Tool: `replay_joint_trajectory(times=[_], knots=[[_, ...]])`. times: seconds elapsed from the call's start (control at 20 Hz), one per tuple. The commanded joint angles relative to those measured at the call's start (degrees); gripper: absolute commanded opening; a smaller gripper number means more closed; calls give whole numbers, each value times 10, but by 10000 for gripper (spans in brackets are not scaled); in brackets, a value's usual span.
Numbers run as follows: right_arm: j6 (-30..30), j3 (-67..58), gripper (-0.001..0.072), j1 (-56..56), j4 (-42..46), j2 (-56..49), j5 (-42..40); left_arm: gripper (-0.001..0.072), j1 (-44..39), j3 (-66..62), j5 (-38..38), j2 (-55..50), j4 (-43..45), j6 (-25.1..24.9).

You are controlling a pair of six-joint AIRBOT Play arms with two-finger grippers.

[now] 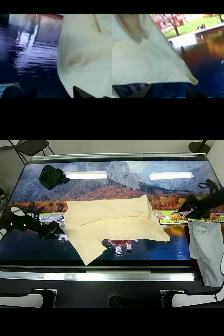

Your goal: Fold the shirts.

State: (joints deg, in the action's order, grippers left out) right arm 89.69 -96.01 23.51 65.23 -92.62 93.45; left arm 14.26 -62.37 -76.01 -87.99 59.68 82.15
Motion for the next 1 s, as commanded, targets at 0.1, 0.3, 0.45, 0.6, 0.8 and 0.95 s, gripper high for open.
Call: replay_joint_trajectory(times=[0.1, 0.3, 0.45, 0.6, 0.8, 0.95], knots=[[-10, 24, 495, 19, 41, 17, 72, 496, -25, 96, 121, 5, -83, -27], [-10, 78, 532, 19, 80, 35, 42, 374, -42, 95, 198, 5, -92, -19], [-10, 191, 565, 19, 71, 63, -29, 153, -51, 95, 234, 5, -92, 3], [-22, 288, 564, 19, 44, 63, -108, 30, -58, 95, 239, 5, -92, 3], [-56, 341, 553, 19, -22, 50, -198, 30, -59, 94, 208, 6, -91, 1], [-94, 341, 552, 2, -32, 29, -224, 30, -59, 94, 198, 7, -91, 1]])
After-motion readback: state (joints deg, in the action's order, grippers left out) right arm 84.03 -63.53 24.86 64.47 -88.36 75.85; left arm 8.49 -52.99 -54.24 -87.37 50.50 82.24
